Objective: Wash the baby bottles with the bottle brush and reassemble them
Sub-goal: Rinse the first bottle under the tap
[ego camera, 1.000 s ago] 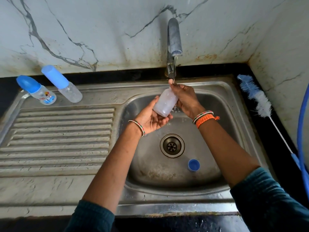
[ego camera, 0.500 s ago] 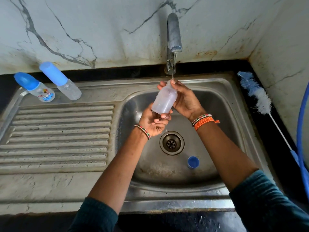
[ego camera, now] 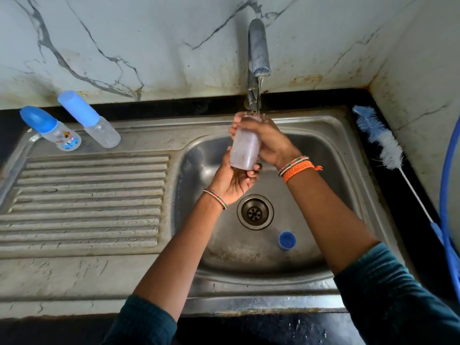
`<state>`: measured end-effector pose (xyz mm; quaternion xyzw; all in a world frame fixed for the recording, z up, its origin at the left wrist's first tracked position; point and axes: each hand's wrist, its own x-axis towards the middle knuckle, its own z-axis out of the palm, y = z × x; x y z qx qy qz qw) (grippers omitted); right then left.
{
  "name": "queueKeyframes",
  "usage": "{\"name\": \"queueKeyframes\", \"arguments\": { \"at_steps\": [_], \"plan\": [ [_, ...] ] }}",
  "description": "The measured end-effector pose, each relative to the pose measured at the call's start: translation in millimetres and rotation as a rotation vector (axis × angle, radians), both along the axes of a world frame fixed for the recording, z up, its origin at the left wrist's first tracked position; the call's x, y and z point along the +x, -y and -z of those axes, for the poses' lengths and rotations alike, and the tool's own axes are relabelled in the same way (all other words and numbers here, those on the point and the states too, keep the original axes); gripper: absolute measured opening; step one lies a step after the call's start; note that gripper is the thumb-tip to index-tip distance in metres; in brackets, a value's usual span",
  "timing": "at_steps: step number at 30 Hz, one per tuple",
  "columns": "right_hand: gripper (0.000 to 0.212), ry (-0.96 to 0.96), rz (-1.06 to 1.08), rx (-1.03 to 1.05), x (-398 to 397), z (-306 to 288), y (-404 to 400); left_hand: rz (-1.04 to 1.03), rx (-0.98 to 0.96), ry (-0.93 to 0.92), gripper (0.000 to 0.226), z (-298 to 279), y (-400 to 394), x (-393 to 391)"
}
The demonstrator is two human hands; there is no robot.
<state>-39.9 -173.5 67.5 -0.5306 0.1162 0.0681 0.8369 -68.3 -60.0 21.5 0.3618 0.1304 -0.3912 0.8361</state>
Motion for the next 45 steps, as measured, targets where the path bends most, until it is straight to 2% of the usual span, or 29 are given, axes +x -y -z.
{"name": "queueKeyframes", "arguments": {
  "at_steps": [2, 3, 4, 5, 7, 8, 9, 11, 14, 16, 18, 19, 23, 25, 27, 30, 33, 36, 39, 41, 42, 45],
  "plan": [
    [0.015, 0.099, -0.144, 0.273, -5.9, -9.8, 5.7, 0.130, -0.076, 0.027, 0.059, -3.4, -4.8, 1.0],
    [0.015, 0.112, -0.167, 0.279, -5.2, -11.1, 6.9, 0.152, -0.063, 0.043, 0.059, -6.0, -4.6, 1.5],
    [0.014, 0.104, -0.147, 0.191, -2.0, -9.8, 7.6, 0.133, -0.016, 0.056, 0.059, -8.9, -2.9, 1.7],
    [0.011, 0.089, -0.077, -0.015, 2.9, -7.2, 7.0, 0.074, 0.075, 0.109, 0.056, -8.2, 0.5, 2.9],
    [0.004, 0.061, 0.167, -0.599, 11.4, 3.9, 5.9, -0.089, 0.416, 0.390, 0.042, 3.3, 5.9, 8.0],
    [0.015, 0.064, 0.291, -0.812, 11.5, 11.3, 5.6, -0.165, 0.564, 0.539, 0.037, 9.6, 6.2, 9.4],
    [0.025, 0.087, 0.368, -0.905, 9.6, 17.5, 4.6, -0.209, 0.613, 0.611, 0.035, 18.8, 5.5, 12.1],
    [0.031, 0.176, 0.411, -0.905, 2.0, 19.2, 0.3, -0.251, 0.462, 0.453, 0.031, 21.4, 4.5, 15.1],
    [0.022, 0.347, 0.216, -1.075, -8.8, 22.0, -3.1, -0.341, 0.229, 0.127, 0.041, 13.4, 5.7, 26.6],
    [0.015, 0.447, -0.007, -1.081, -17.6, 28.5, 1.2, -0.417, 0.249, 0.097, 0.038, 8.3, 6.5, 39.1],
    [0.037, 0.449, -0.221, -1.048, -23.8, 26.1, 22.8, -0.409, 0.315, 0.164, 0.033, 2.0, 2.4, 47.9],
    [0.045, 0.488, -0.317, -1.145, -24.3, 22.4, 38.4, -0.363, 0.348, 0.191, 0.030, 0.6, -0.3, 51.8],
    [0.070, 0.784, -0.577, -2.052, -7.7, -19.4, 84.9, -0.108, 0.505, 0.253, 0.035, -0.3, -3.3, 62.2],
    [0.070, 0.850, -0.540, -2.220, -3.0, -37.0, 87.2, -0.080, 0.538, 0.299, 0.036, -2.0, 2.9, 67.3],
    [0.066, 0.872, -0.445, -2.221, -4.8, -37.2, 84.8, -0.102, 0.505, 0.330, 0.031, -6.1, 6.6, 71.2],
    [0.069, 0.683, -0.312, -1.973, -15.7, -13.8, 76.8, -0.184, 0.440, 0.310, 0.028, -6.1, 7.5, 73.0],
    [0.063, 0.459, -0.162, -1.549, -26.8, 6.7, 54.9, -0.282, 0.400, 0.254, 0.024, 1.4, 9.4, 67.2],
    [0.048, 0.174, -0.123, -1.206, -19.8, 7.5, 40.3, -0.306, 0.425, 0.290, 0.022, 7.0, 12.5, 60.6],
    [0.016, -0.055, -0.078, -0.599, -11.4, 3.2, 37.7, -0.302, 0.457, 0.398, 0.023, 9.0, 15.0, 57.8],
    [0.020, -0.136, -0.045, -0.372, -12.8, 4.4, 33.0, -0.322, 0.463, 0.426, 0.024, 9.5, 17.2, 55.2],
    [0.022, -0.102, -0.022, -0.405, -16.1, 7.2, 29.7, -0.327, 0.475, 0.419, 0.025, 10.0, 18.2, 54.2],
    [0.024, 0.126, -0.051, -0.975, -23.5, 19.5, 28.3, -0.323, 0.498, 0.342, 0.023, 7.5, 16.2, 55.6]
  ]
}}
